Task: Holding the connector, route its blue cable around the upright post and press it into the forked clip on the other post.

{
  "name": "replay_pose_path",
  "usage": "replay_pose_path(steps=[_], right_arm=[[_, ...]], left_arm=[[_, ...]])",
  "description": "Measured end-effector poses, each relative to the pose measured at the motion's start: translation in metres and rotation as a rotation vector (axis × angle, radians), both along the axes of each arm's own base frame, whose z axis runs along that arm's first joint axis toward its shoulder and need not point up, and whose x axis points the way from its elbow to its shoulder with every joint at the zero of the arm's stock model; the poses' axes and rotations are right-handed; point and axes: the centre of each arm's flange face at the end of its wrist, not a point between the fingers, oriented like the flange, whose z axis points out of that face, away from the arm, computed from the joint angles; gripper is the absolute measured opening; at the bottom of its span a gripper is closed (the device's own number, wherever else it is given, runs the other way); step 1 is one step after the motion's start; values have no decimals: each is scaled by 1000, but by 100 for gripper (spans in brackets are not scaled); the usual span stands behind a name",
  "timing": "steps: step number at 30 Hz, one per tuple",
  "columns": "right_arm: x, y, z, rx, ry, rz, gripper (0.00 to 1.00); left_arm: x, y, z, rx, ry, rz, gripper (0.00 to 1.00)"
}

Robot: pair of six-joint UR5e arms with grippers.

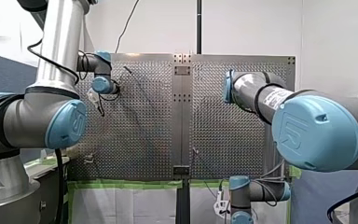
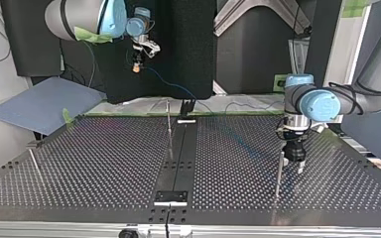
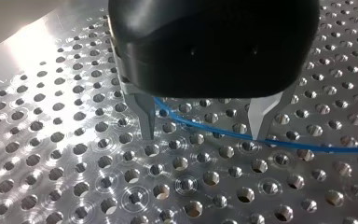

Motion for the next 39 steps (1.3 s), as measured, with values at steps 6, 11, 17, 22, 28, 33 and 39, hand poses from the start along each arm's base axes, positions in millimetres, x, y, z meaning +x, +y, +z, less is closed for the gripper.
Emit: replay_pose_path(steps=[6, 11, 17, 22, 28, 33, 39], right_arm=[[-10, 18, -26, 45, 33, -1, 0], [-14, 25, -34, 60, 62, 2, 0], [-8, 15, -18, 54, 63, 7, 0], [-3, 7, -2, 54, 64, 9, 0], [2, -3, 20, 56, 66, 8, 0], [1, -11, 38, 66, 69, 2, 0], [0, -25, 62, 71, 69, -6, 0]], left_arm=[[0, 0, 0, 0, 0, 0, 100], [0, 0, 0, 0, 0, 0, 100], [0, 0, 0, 0, 0, 0, 100], [0, 0, 0, 0, 0, -1, 100], [0, -1, 0, 0, 1, -3, 100], [-1, -3, -1, 0, 5, -6, 100], [-3, -5, -2, 1, 21, -10, 100]])
